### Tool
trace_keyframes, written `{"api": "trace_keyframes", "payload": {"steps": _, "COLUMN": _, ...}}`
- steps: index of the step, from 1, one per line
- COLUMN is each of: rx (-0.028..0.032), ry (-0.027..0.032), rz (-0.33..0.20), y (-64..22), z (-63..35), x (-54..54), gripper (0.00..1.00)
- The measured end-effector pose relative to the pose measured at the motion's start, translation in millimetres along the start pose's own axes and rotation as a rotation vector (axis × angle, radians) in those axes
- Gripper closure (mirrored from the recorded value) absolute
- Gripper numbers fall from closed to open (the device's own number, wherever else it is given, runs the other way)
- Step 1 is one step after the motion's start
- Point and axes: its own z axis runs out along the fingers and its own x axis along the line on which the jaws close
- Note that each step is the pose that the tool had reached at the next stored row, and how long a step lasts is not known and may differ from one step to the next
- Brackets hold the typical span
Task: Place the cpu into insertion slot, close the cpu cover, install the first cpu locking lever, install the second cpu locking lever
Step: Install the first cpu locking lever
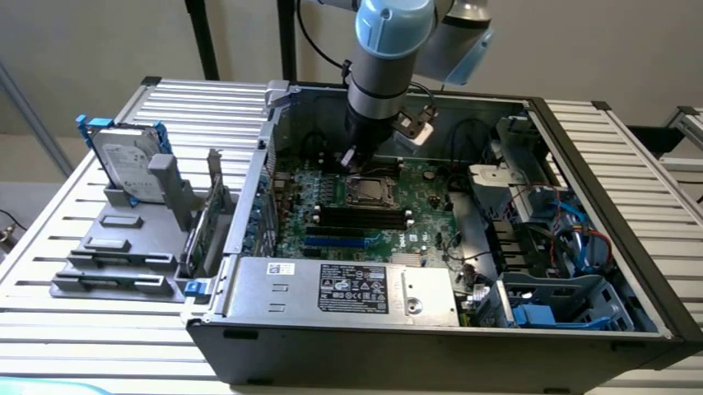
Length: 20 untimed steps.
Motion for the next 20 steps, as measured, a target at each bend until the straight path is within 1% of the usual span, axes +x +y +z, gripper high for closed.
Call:
{"api": "trace_keyframes", "payload": {"steps": 7, "rx": 0.0001, "ry": -0.0001, "rz": 0.000, "y": -0.2, "z": 0.2, "x": 0.7, "gripper": 0.89}}
{"api": "trace_keyframes", "payload": {"steps": 20, "rx": 0.0017, "ry": -0.0014, "rz": -0.008, "y": 4.7, "z": 1.1, "x": 3.9, "gripper": 0.89}}
